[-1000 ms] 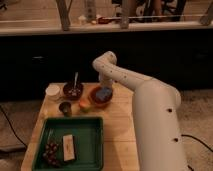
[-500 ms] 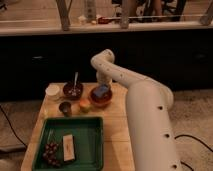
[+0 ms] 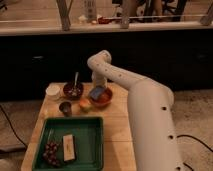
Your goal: Wipe red bowl with sponge
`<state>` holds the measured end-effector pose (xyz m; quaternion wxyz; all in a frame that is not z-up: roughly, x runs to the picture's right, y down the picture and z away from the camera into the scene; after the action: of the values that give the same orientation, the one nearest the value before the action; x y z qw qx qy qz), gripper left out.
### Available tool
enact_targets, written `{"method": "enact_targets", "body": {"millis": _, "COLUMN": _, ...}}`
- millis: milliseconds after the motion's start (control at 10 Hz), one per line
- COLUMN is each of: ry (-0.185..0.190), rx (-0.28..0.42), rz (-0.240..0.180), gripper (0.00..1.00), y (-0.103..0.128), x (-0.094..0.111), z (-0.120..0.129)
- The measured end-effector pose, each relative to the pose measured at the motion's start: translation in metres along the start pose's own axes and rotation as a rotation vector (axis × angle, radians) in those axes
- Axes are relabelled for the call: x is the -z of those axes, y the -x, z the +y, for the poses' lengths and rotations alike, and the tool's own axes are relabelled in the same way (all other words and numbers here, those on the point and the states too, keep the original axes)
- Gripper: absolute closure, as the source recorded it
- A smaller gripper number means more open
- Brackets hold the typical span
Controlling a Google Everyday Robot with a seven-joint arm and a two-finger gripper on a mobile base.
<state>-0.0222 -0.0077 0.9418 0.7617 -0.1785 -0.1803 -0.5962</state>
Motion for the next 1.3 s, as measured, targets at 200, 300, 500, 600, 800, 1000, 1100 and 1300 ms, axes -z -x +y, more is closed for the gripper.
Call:
{"method": "enact_targets", "body": {"millis": 200, "ry": 0.011, "rx": -0.005, "rz": 0.004, "gripper": 1.00, "y": 0.006, "x": 0.006, "z": 0.021}}
{"method": "enact_targets", "body": {"millis": 300, "ry": 0.031, "rx": -0.018, "rz": 0.010, "gripper": 1.00, "y": 0.005, "x": 0.009, "z": 0.040}}
{"method": "enact_targets", "body": {"millis": 500, "ry": 0.059, "rx": -0.028, "rz": 0.020, "gripper": 1.00, "y": 0.001, "x": 0.009, "z": 0.049}}
{"method": "enact_targets", "body": {"millis": 600, "ry": 0.080, "rx": -0.031, "rz": 0.027, "gripper": 1.00, "y": -0.005, "x": 0.005, "z": 0.050}}
{"method": "enact_targets", "body": {"millis": 800, "ry": 0.091, "rx": -0.024, "rz": 0.044, "gripper": 1.00, "y": -0.017, "x": -0.004, "z": 0.041}}
{"method": "enact_targets", "body": {"millis": 1000, "ry": 0.072, "rx": -0.002, "rz": 0.059, "gripper": 1.00, "y": -0.025, "x": -0.009, "z": 0.027}}
{"method": "enact_targets", "body": {"millis": 1100, "ry": 0.055, "rx": 0.019, "rz": 0.059, "gripper": 1.00, "y": -0.024, "x": -0.010, "z": 0.019}}
{"method": "enact_targets", "body": {"millis": 1300, "ry": 0.012, "rx": 0.085, "rz": 0.040, "gripper": 1.00, "y": -0.012, "x": -0.013, "z": -0.009}}
